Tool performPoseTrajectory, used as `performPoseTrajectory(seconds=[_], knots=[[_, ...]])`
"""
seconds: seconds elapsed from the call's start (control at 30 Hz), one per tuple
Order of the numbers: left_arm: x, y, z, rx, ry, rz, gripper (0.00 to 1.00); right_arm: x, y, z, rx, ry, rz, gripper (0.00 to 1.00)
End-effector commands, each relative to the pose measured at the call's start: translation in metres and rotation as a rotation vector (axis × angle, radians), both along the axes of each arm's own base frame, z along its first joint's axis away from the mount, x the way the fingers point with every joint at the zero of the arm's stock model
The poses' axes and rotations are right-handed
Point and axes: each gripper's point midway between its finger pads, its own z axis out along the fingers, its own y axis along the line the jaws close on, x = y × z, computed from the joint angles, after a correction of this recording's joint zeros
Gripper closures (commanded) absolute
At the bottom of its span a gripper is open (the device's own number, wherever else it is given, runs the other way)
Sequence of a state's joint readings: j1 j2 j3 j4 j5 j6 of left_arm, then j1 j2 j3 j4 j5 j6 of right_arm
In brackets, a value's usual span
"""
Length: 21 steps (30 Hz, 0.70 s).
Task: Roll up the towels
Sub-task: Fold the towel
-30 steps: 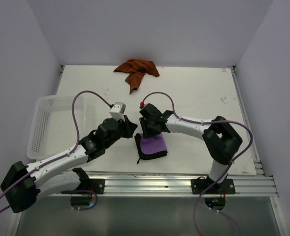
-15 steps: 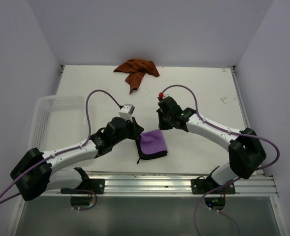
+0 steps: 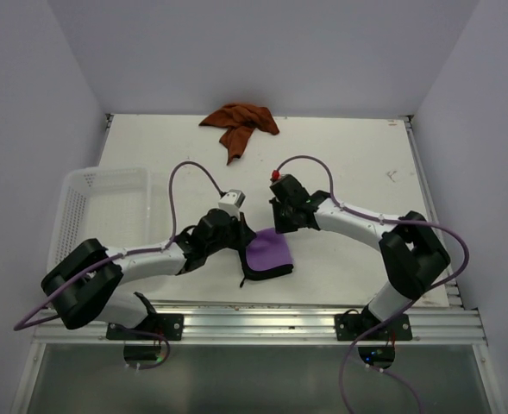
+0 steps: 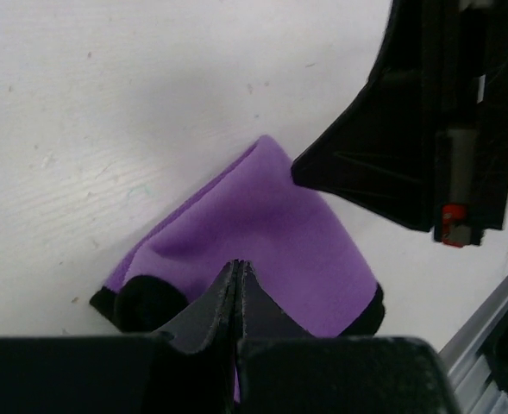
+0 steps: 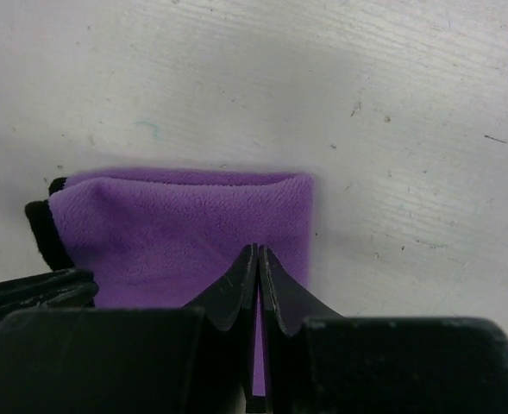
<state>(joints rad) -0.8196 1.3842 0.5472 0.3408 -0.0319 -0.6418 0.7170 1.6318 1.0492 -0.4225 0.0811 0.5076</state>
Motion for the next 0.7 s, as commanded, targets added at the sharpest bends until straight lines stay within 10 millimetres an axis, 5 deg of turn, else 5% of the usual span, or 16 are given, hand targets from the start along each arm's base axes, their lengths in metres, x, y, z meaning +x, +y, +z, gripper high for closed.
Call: performPoseTrajectory(seconds=[0.0, 0.3, 0.67], knots=[[0.002, 0.010, -0.017, 0.040, -0.024, 0.031, 1.00, 0.007, 0.005, -0.006, 0.027, -0.001, -0.010, 0.94], [-0.007, 0.041, -0.060, 0.155, 0.044, 0.112, 1.00, 0.002, 0.005, -0.024, 0.015, 0.043, -0.006, 0.94], [-0.009, 0.043, -0.055, 0.143, 0.040, 0.119, 1.00, -0.008, -0.009, 0.021, 0.041, -0.036, -0.009, 0.82]])
